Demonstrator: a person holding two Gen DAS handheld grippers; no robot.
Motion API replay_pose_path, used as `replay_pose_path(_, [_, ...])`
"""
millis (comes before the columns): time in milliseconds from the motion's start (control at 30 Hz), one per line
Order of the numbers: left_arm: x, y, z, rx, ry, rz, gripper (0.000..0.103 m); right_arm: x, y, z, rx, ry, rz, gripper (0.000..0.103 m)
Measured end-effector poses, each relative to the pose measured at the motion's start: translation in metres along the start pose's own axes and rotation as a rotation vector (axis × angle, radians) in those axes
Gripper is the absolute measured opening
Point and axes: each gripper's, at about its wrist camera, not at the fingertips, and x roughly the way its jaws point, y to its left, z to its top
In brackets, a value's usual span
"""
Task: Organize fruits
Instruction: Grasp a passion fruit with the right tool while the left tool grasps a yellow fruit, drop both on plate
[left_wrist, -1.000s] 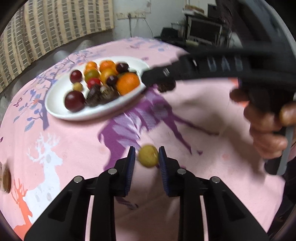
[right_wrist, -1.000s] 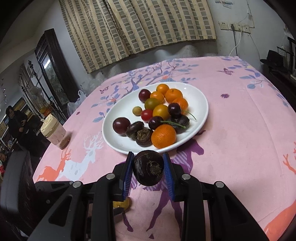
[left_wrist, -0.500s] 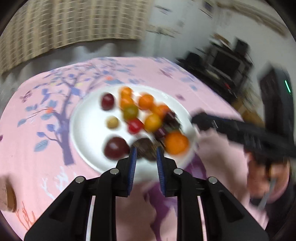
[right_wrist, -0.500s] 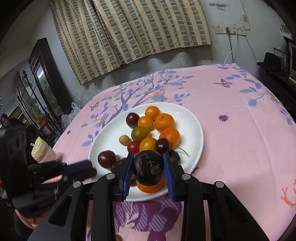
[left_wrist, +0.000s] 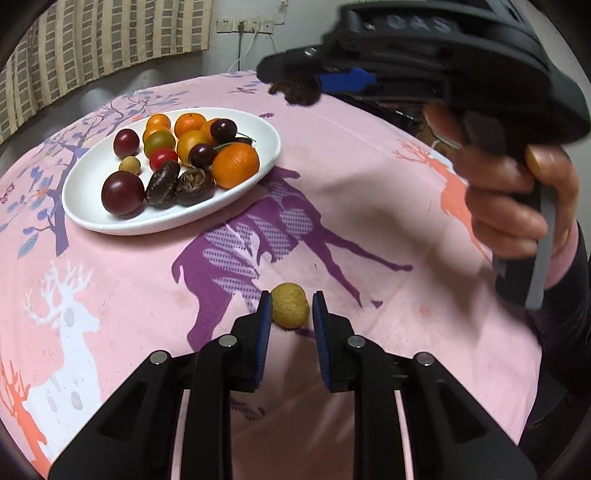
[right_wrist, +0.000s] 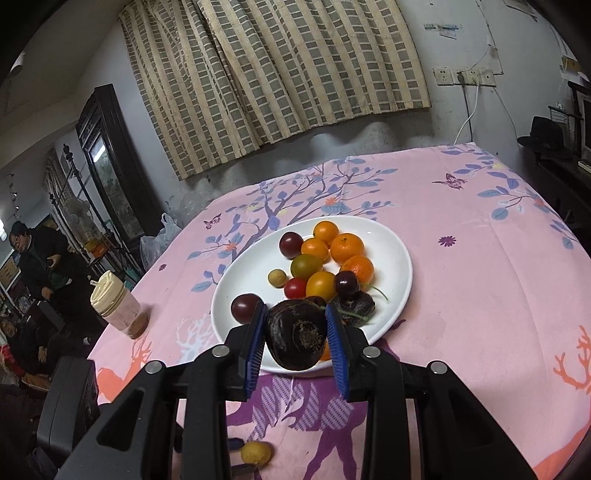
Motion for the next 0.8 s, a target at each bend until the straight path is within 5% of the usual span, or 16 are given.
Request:
replay_pose_path(67, [0.002, 0.000, 0.000, -0.004, -0.003, 0.023, 0.021, -0.002, 0.000, -0.003, 0.002, 0.002, 0.008, 0.032])
replay_pose_path(200, [0.013, -0.003, 0.000, -0.016, 0.018, 0.078, 0.043, -0.006, 0.000, -0.006, 0.001, 0.002, 0.016, 0.032])
replay_pose_path(333, [0.020, -0.010, -0.001, 0.011, 0.028, 0.132, 0.043, -0.009, 0.000, -0.009, 0.005, -0.001, 0.024, 0.032])
replay_pose_path(500, [0.020, -0.003, -0.001, -0.034, 0.024, 0.139, 0.025, -0.010, -0.001, -0.010, 0.004, -0.002, 0.022, 0.032])
replay_pose_path(800, [0.001, 0.001, 0.005, -0.061, -0.037, 0.173, 0.024, -0.010, -0.003, -0.014, 0.000, 0.011, 0.014, 0.032])
